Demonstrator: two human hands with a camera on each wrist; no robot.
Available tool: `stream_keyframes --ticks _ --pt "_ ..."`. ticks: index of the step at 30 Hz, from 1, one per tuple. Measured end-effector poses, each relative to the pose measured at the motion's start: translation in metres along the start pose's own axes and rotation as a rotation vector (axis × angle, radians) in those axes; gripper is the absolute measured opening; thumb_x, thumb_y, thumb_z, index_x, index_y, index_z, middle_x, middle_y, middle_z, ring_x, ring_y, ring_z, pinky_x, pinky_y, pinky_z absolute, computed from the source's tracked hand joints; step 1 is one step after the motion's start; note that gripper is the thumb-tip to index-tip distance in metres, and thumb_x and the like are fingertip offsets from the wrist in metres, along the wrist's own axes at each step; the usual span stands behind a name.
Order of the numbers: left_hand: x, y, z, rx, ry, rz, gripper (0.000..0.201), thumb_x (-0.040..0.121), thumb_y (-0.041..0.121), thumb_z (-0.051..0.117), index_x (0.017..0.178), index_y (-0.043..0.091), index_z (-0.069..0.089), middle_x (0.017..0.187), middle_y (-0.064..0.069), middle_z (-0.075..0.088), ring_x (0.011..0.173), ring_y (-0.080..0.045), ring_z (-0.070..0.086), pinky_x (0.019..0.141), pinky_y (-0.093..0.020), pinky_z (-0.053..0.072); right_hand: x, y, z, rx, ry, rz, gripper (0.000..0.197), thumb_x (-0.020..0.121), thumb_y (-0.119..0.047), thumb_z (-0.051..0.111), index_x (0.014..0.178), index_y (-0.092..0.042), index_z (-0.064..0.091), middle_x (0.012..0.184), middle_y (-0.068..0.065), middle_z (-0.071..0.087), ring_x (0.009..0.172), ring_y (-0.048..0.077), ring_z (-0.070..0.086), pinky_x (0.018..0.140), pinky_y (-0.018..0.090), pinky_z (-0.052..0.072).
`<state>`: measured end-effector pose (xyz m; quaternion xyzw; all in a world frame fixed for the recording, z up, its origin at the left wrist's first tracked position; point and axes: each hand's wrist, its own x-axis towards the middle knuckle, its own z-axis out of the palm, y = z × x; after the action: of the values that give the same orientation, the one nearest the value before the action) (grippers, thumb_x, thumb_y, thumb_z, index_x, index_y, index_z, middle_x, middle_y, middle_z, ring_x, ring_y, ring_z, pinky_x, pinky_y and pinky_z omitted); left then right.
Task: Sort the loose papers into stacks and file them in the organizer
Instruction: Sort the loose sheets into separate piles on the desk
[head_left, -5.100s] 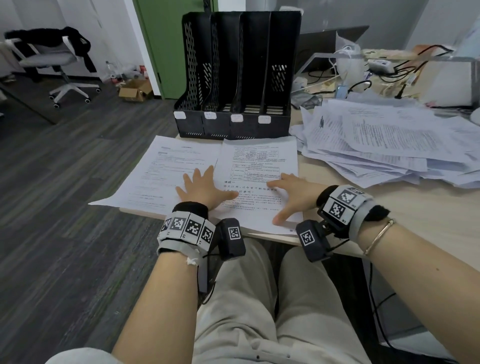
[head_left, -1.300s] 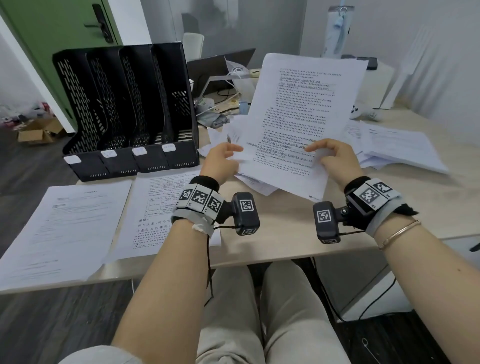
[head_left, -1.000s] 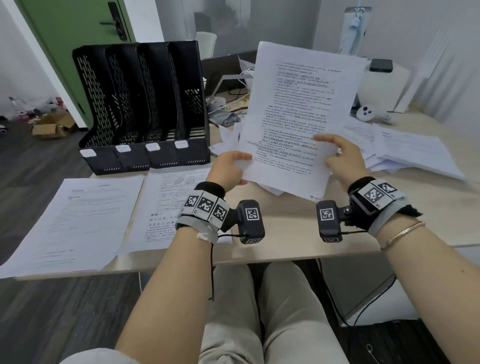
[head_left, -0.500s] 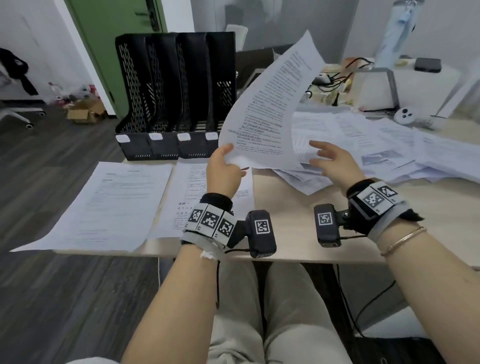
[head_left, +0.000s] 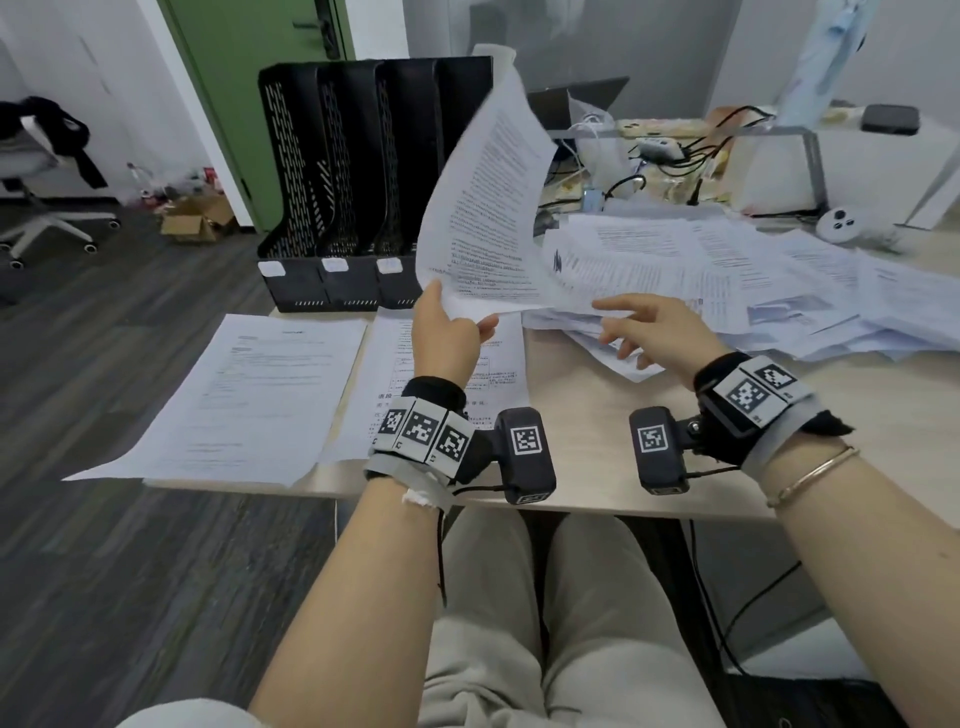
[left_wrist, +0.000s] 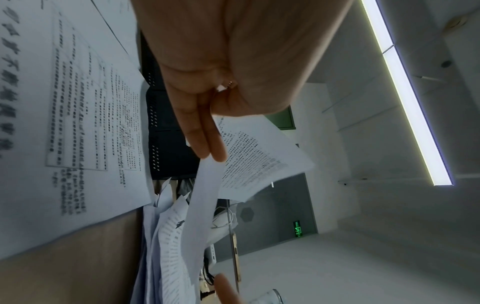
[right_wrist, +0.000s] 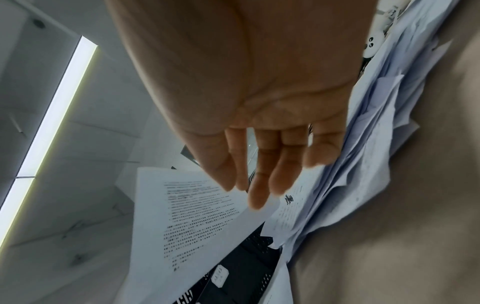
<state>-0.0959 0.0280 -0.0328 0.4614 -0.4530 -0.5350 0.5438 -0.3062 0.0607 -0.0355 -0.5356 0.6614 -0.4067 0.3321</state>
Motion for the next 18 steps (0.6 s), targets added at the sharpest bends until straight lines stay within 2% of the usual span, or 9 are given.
stream_keyframes --ticks 3,5,6,9,12,14,16,18 --pt "-0.001 0.000 0.009 -0.029 -0.037 0.052 0.068 0.085 -0.018 0.026 0.147 0.008 0.023 0.150 -0.007 0.027 0.113 -0.030 0.058 0.070 -0.016 0.056 -0.006 -0.002 -0.003 0.063 -0.014 -0.046 0.039 0.093 -0.014 0.056 0.132 -0.019 0.053 0.093 0.006 0.069 0.071 0.014 0.060 0.065 0.027 0.049" --pt "0.001 -0.001 0.018 -0.051 -0.066 0.096 0.069 0.084 -0.019 0.027 0.147 0.008 0.024 0.150 -0.008 0.028 0.123 -0.037 0.049 0.069 -0.015 0.055 -0.010 -0.004 -0.008 0.105 -0.001 -0.085 0.044 0.093 -0.013 0.056 0.135 -0.022 0.049 0.097 0.007 0.070 0.078 0.016 0.064 0.072 0.032 0.052" --pt "0.001 -0.001 0.023 -0.060 -0.085 0.112 0.069 0.084 -0.019 0.027 0.147 0.008 0.023 0.150 -0.008 0.027 0.122 -0.035 0.050 0.070 -0.016 0.055 -0.012 -0.005 -0.012 0.129 0.002 -0.098 0.045 0.094 -0.012 0.056 0.136 -0.024 0.047 0.099 0.009 0.071 0.081 0.018 0.065 0.075 0.035 0.053" --pt "-0.002 0.004 0.041 -0.045 -0.153 0.140 0.067 0.086 -0.019 0.026 0.148 0.007 0.021 0.150 -0.007 0.026 0.105 -0.027 0.061 0.074 -0.018 0.056 -0.019 -0.004 -0.026 0.154 0.009 -0.113 0.048 0.094 -0.013 0.055 0.138 -0.029 0.043 0.103 0.011 0.070 0.088 0.021 0.068 0.077 0.035 0.054" --pt "-0.008 0.006 0.064 -0.026 -0.228 0.152 0.068 0.086 -0.020 0.026 0.148 0.007 0.020 0.151 -0.010 0.027 0.108 -0.034 0.060 0.071 -0.017 0.055 -0.028 -0.001 -0.041 0.174 0.037 -0.102 0.047 0.095 -0.016 0.054 0.139 -0.031 0.042 0.105 0.010 0.070 0.089 0.020 0.068 0.080 0.036 0.055" --pt "-0.013 0.005 0.079 0.006 -0.284 0.149 0.068 0.087 -0.020 0.025 0.148 0.009 0.020 0.150 -0.008 0.028 0.103 -0.030 0.061 0.072 -0.019 0.055 -0.033 0.004 -0.052 0.182 0.077 -0.095 0.046 0.095 -0.020 0.054 0.138 -0.032 0.043 0.109 0.005 0.067 0.088 0.015 0.069 0.078 0.033 0.056" --pt "-0.017 0.000 0.095 0.057 -0.320 0.160 0.068 0.087 -0.019 0.026 0.148 0.010 0.021 0.150 -0.006 0.027 0.103 -0.025 0.061 0.079 -0.024 0.054 -0.036 0.013 -0.063 0.211 0.148 -0.094 0.042 0.095 -0.021 0.054 0.135 -0.030 0.046 0.116 0.001 0.062 0.087 0.012 0.068 0.077 0.033 0.056" --pt "-0.019 -0.006 0.110 0.118 -0.347 0.180 0.067 0.086 -0.017 0.028 0.147 0.010 0.024 0.150 -0.004 0.026 0.115 -0.025 0.056 0.089 -0.032 0.054 -0.039 0.023 -0.076 0.250 0.243 -0.081 0.035 0.095 -0.021 0.054 0.131 -0.022 0.053 0.124 0.002 0.058 0.087 0.011 0.067 0.075 0.032 0.057"
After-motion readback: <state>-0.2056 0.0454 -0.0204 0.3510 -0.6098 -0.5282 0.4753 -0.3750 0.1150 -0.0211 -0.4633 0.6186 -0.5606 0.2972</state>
